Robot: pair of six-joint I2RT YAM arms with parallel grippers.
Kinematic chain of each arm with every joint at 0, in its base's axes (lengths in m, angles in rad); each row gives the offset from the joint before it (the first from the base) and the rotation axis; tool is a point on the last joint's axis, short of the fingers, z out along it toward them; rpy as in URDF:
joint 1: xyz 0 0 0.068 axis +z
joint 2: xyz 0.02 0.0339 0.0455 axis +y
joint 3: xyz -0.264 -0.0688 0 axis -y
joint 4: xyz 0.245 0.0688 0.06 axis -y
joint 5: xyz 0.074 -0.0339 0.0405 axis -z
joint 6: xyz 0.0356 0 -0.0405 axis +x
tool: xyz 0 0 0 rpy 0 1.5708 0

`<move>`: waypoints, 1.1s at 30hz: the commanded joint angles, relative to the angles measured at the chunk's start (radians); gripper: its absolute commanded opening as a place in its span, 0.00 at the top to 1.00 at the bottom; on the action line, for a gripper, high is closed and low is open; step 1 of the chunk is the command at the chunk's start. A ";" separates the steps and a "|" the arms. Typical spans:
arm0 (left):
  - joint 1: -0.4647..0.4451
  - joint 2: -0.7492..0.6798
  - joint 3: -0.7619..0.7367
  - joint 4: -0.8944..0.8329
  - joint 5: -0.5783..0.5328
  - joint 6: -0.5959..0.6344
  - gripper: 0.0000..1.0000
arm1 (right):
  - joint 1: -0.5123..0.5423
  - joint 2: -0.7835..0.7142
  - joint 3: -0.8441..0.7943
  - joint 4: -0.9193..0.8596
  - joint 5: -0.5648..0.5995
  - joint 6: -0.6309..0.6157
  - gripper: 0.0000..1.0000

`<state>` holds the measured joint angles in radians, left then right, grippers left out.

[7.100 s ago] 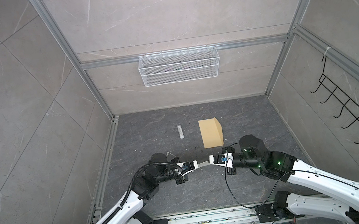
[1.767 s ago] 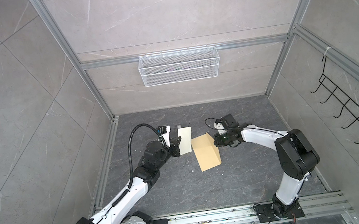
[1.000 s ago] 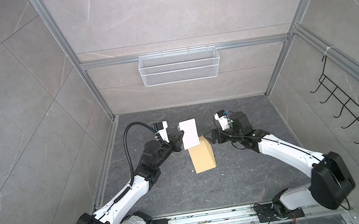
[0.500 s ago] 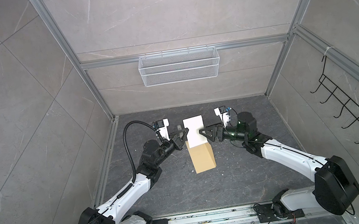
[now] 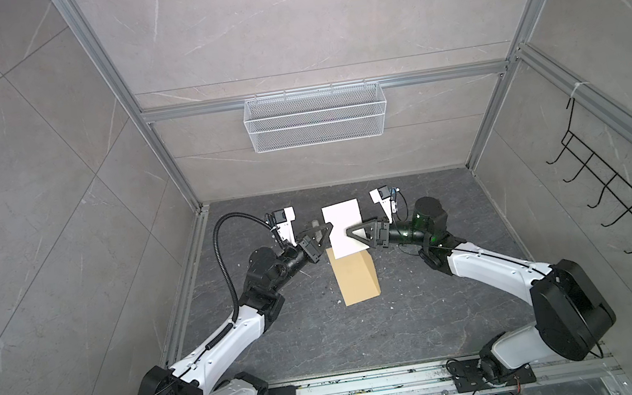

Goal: Place the letter into the envelope and seal it

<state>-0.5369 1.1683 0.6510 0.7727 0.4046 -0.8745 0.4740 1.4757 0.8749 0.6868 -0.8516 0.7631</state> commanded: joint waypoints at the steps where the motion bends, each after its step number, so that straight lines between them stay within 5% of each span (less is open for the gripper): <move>1: 0.008 -0.023 0.038 0.063 0.022 0.000 1.00 | 0.003 0.022 -0.021 0.120 -0.051 0.066 0.40; 13: 0.009 -0.035 0.034 -0.068 -0.017 0.108 1.00 | 0.003 -0.019 -0.022 -0.044 0.046 -0.009 1.00; 18: 0.009 -0.033 0.038 -0.194 -0.063 0.224 0.61 | 0.002 -0.077 0.006 -0.342 0.191 -0.195 1.00; 21: 0.008 -0.018 0.048 -0.274 -0.091 0.281 0.50 | 0.003 -0.098 0.024 -0.500 0.292 -0.287 1.00; 33: -0.056 0.165 0.088 -0.399 -0.194 0.312 0.46 | 0.003 -0.062 0.060 -0.770 0.526 -0.442 1.00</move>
<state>-0.5751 1.3064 0.6907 0.3943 0.2535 -0.5976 0.4778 1.3994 0.9035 0.0017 -0.4160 0.3840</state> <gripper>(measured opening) 0.543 0.051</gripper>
